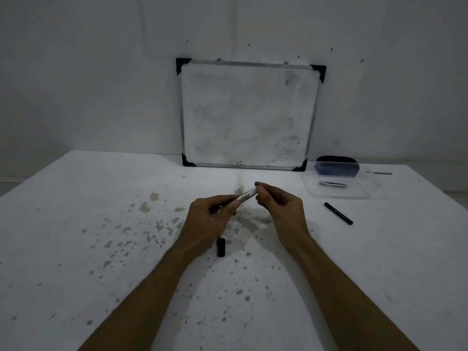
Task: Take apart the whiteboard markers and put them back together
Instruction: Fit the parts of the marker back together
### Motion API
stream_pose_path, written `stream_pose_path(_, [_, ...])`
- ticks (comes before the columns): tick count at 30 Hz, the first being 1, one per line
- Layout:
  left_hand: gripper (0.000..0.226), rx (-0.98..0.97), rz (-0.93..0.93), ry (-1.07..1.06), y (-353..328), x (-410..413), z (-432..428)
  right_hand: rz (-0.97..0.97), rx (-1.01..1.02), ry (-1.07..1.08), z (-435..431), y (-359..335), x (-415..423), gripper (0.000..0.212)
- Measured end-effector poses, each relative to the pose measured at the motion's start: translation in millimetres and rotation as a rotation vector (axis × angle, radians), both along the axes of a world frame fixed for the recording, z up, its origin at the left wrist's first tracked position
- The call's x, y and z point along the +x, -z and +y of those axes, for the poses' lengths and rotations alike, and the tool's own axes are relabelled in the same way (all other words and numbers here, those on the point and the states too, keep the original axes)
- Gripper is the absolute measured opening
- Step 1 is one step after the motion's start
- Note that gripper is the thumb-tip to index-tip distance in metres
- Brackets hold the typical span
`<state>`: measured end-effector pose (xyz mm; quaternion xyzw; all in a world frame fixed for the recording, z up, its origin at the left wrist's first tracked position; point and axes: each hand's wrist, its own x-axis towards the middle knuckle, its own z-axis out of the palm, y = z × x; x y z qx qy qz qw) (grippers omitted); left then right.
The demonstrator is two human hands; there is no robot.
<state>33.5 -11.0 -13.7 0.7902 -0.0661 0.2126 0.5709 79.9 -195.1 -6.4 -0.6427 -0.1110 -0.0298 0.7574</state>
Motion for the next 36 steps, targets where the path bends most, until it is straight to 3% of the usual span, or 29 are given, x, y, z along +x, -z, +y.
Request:
stream_pose_path(10, [0.026, -0.030, 0.033, 0.002, 1.5, -3.9, 2.2, -0.011, -0.005, -0.029, 4.1, -1.1, -2.6, 0.022])
stream_pose_path(15, [0.026, -0.041, 0.114, -0.043, -23.2, -5.5, -17.3, -0.038, -0.024, -0.006, 6.6, -16.2, -5.5, 0.036])
stream_pose_path(19, [0.025, -0.221, 0.258, 0.026, -35.6, -1.0, -26.9, 0.010, -0.110, 0.091, -9.1, -40.1, -14.8, 0.035])
stream_pose_path(23, [0.024, -0.299, 0.248, 0.068, -38.4, -9.7, -49.0, 0.110, -0.204, 0.045, -31.1, -43.6, -36.8, 0.023])
stream_pose_path(28, [0.053, -0.332, 0.301, 0.053, -40.1, -2.4, -79.3, 0.200, -0.193, 0.118, -41.3, -41.2, -41.6, 0.024])
stream_pose_path(33, [0.059, -0.193, 0.286, 0.110, -36.4, 9.0, -97.2, 0.259, -0.237, 0.151, -53.4, -34.8, -19.5, 0.027])
stream_pose_path(36, [0.064, 0.021, 0.300, 0.073, -16.4, 19.6, -103.6, 0.164, -0.434, 0.228, -61.3, -30.5, 5.9, 0.029])
